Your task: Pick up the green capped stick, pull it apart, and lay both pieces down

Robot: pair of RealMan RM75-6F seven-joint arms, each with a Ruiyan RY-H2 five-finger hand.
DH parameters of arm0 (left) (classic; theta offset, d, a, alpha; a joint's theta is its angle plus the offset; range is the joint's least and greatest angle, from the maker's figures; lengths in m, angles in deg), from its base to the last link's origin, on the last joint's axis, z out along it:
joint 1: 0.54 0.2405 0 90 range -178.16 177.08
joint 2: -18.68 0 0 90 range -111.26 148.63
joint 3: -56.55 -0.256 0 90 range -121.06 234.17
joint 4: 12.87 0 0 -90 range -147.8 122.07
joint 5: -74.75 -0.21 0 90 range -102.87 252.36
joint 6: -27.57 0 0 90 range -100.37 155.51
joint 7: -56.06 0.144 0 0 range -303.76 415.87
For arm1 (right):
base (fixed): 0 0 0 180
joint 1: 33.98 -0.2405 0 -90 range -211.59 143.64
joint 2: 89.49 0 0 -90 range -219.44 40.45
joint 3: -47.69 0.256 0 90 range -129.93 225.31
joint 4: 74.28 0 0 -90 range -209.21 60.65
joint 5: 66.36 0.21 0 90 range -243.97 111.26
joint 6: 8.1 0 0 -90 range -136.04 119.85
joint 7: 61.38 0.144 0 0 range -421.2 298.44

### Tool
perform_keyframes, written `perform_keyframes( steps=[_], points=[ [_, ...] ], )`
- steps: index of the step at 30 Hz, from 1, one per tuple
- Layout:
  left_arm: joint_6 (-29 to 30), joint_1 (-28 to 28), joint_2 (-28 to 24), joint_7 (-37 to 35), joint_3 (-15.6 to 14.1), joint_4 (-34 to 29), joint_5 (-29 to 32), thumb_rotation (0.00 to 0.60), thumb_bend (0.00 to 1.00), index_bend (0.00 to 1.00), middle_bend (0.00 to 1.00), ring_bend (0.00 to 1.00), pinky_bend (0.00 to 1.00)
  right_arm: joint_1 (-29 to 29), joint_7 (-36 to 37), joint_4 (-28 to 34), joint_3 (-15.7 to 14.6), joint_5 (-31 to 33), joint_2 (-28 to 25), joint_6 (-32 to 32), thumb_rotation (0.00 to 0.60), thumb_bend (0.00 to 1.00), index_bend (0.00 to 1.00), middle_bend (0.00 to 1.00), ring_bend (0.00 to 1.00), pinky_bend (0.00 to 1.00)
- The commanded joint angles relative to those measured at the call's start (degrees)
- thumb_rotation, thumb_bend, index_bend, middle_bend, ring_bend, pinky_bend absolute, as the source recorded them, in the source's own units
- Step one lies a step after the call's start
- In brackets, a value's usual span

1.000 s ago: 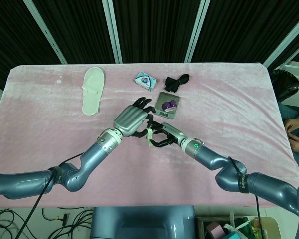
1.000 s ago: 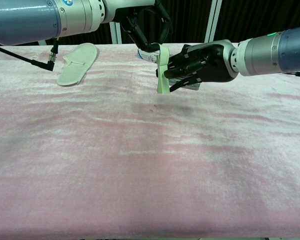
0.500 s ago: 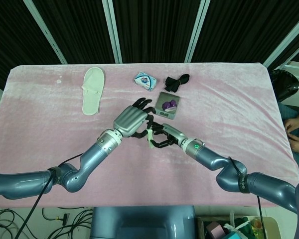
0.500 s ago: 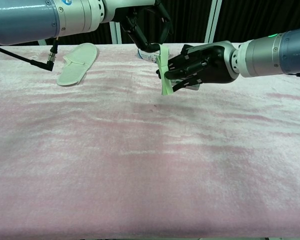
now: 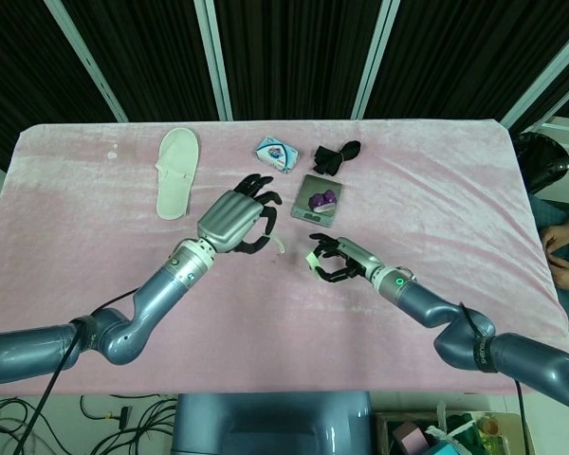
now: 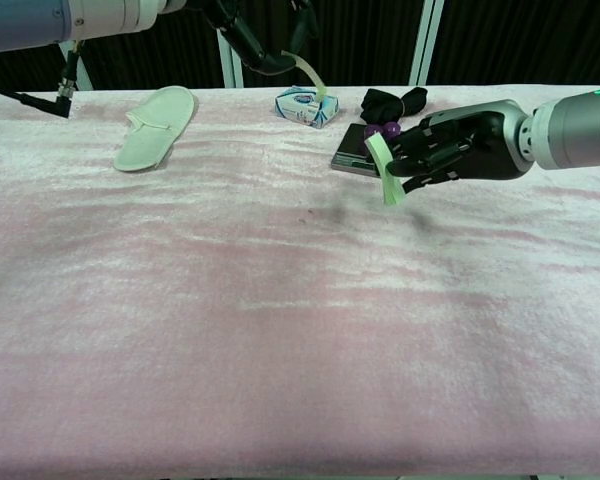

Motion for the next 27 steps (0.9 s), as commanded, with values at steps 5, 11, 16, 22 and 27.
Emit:
perform_keyframes(
  steps=[5,11,16,22,27],
  points=[
    [0.6,2.3,-3.1,-0.8,-1.5,-1.3,-1.1,0.6,0.45,0.68,0.25,0.0,0.0,0.6,-5.4,-2.0,-2.4,-2.4,-2.1,-2.3,0.6,0.5,0.66,0.0,0.0,0.13],
    [-0.9,5.1,-3.6,-4.2,-4.5,-0.8,-2.5,0.6,0.45,0.68,0.25,0.0,0.0,1.0,-29.2,-4.2,-4.2,-2.8,-3.2,-4.5,0.6,0.43,0.65,0.0,0.0,0.13],
    [-2.0,6.8,-1.2,-7.4,-6.9,2.6,-5.3,0.6,0.45,0.68,0.25,0.0,0.0,2.6,-51.4,0.0,-2.7,6.6,-3.0,-5.9,0.6,0.4,0.6,0.0,0.0,0.13],
    [-3.1,7.9,2.2,-9.3,-9.2,6.5,-7.7,0.6,0.45,0.67,0.25,0.0,0.0,2.3,-69.1,4.9,-3.4,16.9,-3.7,-7.8,0.6,0.35,0.55,0.0,0.0,0.13],
    [-1.4,9.0,7.4,-9.7,-10.1,12.2,-9.4,0.6,0.45,0.64,0.24,0.0,0.0,1.3,-81.4,8.4,-5.4,27.3,-3.0,-10.6,0.6,0.33,0.4,0.0,0.0,0.13]
  ],
)
